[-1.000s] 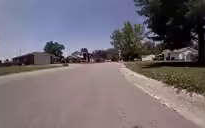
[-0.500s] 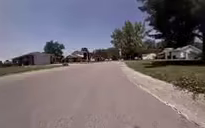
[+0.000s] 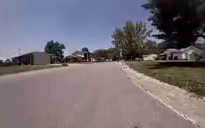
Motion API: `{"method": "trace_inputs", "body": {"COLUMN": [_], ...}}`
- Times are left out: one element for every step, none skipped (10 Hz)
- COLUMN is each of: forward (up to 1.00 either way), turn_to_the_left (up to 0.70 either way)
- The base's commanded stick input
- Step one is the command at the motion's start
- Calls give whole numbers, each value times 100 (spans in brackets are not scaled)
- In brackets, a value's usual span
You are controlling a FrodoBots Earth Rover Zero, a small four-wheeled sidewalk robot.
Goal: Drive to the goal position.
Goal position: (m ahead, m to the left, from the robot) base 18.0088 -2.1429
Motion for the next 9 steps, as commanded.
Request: {"method": "trace_inputs", "body": {"forward": [70,70,70,70,70,70,70,70,70], "turn_to_the_left": [0,0,0,0,0,0,0,0,0]}}
